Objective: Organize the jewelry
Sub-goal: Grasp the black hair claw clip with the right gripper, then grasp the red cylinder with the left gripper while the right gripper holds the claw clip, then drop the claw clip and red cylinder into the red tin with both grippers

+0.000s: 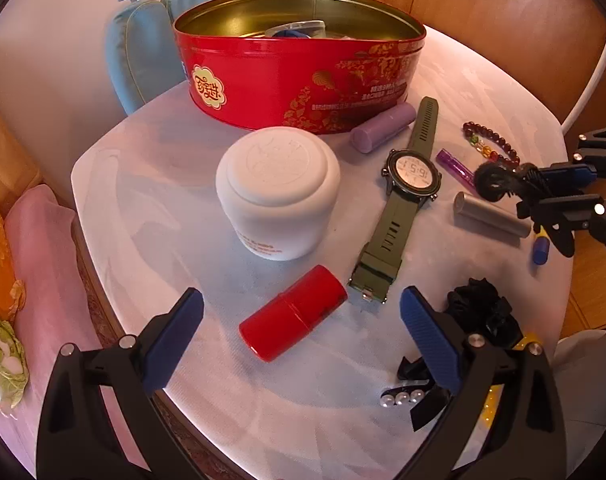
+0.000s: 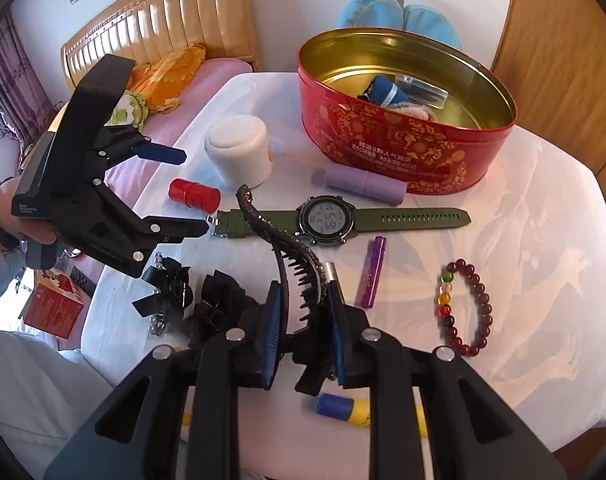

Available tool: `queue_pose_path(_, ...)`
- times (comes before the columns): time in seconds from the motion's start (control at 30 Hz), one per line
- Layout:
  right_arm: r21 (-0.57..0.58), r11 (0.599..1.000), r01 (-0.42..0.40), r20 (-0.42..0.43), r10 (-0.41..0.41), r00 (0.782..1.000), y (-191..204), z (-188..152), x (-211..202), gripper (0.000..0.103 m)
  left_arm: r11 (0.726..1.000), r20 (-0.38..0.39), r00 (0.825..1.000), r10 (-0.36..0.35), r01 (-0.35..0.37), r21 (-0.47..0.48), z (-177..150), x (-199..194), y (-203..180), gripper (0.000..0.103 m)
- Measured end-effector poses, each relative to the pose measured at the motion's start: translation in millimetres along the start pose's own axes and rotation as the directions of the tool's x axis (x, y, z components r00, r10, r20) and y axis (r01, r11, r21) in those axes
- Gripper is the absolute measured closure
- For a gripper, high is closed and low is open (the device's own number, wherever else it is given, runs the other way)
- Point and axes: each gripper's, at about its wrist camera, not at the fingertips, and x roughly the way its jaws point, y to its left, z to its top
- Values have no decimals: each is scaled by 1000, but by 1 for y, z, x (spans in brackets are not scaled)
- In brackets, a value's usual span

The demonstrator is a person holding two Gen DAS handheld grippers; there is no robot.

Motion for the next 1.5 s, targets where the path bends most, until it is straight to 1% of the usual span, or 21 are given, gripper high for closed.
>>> queue_pose_path(0.13,23,1000,1,-11,-1,1000,-2,-8,-2,79,997,2,999,47,-47,59,-3,7,0,7)
queue_pose_path(0.17,23,1000,3,-13,-3,1000,6,-6,-1,79,995,10,999,50,-51,84,-5,8,-2,8)
queue_pose_path(0.2,24,1000,4,-13,-4,1000,5,-8,-4,79,993,13,999,45,-47,107,-6,8,-3,11)
queue_pose_path(0.27,27,1000,4,-13,-3,1000,6,-7,-4,79,989,4,1000,28,-28,147,-8,9,-4,30)
queue_pose_path(0.3,30,1000,4,-14,-3,1000,6,-6,-4,79,989,11,1000,8,-9,151,-9,7,-4,35)
queue_pose_path(0.33,33,999,4,-13,-4,1000,6,-6,-4,79,989,8,1000,-5,3,147,-9,7,-3,44)
queue_pose_path(0.47,34,999,2,-15,-1,1000,7,-7,-3,79,990,0,1000,-5,5,140,-11,5,-1,53)
queue_pose_path(0.5,33,999,0,-15,0,1000,7,-7,-3,79,989,0,1000,-12,12,144,-11,4,-2,58)
queue_pose_path(0.53,31,1000,0,-14,1,1000,7,-7,-3,79,988,3,1000,-11,11,151,-12,2,-3,73)
queue_pose_path(0.6,29,1000,2,-13,-1,1000,7,-6,-4,79,988,7,1000,-8,7,152,-13,-2,-6,77)
queue_pose_path(0.7,26,1000,3,-4,-3,1000,8,-3,-7,79,993,22,1000,-19,16,116,-12,-10,-9,78)
queue_pose_path(0.8,25,1000,1,-3,-1,1000,7,-1,-9,79,995,55,998,-34,29,91,-7,-25,-12,78)
queue_pose_path(0.97,9,1000,-24,15,23,1000,2,-1,-17,79,999,80,997,-22,19,35,5,-41,-17,78)
queue_pose_path(1.03,-6,999,-37,28,38,999,-6,-1,-23,79,1000,98,995,-1,0,15,10,-49,-22,78)
queue_pose_path(1.13,-34,998,-61,56,63,996,-24,-1,-33,79,999,134,990,31,-26,-42,21,-65,-31,78)
queue_pose_path(1.23,-46,995,-93,88,97,991,-49,0,-43,79,991,157,986,49,-27,-134,34,-77,-43,78)
queue_pose_path(1.27,-50,993,-107,98,112,989,-58,1,-46,79,987,163,986,45,-19,-160,38,-80,-47,78)
queue_pose_path(1.3,-56,991,-122,103,127,986,-67,1,-49,79,984,166,985,49,-19,-176,43,-81,-52,78)
queue_pose_path(1.37,-81,987,-138,108,146,983,-80,2,-53,79,980,170,981,91,-58,-190,52,-83,-63,78)
queue_pose_path(1.5,-126,978,-168,125,184,975,-104,8,-63,79,965,206,972,114,-59,-256,73,-89,-75,78)
